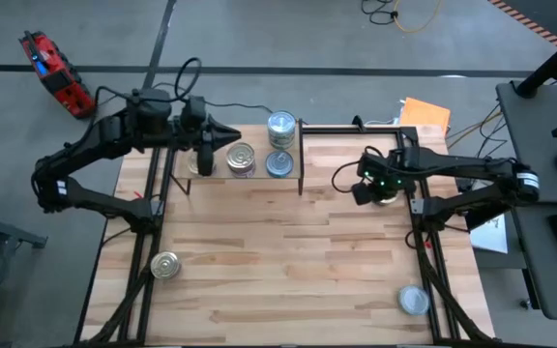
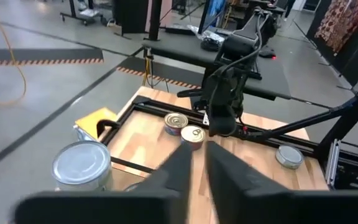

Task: Stack canned seafood by type on shelf
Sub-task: Move the blue and pink tuna can to the center of the table

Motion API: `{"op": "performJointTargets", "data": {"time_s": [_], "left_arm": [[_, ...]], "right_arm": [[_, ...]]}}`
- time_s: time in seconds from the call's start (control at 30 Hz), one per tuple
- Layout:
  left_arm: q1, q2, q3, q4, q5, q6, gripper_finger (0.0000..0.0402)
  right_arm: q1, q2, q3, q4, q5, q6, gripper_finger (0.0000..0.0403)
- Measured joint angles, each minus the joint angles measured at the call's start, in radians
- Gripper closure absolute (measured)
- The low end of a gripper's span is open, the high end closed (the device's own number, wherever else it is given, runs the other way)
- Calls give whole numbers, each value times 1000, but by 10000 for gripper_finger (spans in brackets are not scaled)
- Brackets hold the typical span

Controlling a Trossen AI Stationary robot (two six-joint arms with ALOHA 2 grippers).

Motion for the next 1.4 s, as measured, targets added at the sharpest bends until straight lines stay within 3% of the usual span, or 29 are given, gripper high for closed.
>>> {"op": "performJointTargets", "data": {"time_s": [0.07,0.2,0.47,0.77,1.0,1.13,1.27,1.4], "left_arm": [[0,15,0,8,0,-18,391],[0,43,0,23,0,-39,370],[0,67,1,28,-17,-64,365],[0,63,3,28,-58,-133,365],[0,66,3,34,-59,-174,365],[0,66,3,61,-66,-193,365],[0,66,3,84,-72,-195,365],[0,66,3,93,-74,-203,365]], "right_arm": [[-27,18,-12,-26,12,-13,390],[-68,66,-55,-25,98,-40,390],[-80,176,-109,61,246,-81,390],[-74,285,-116,194,219,-111,390],[2,290,-95,424,29,-104,390],[50,284,-67,423,21,-112,390],[63,246,-23,398,76,-204,390],[10,209,45,373,81,-409,390]]}}
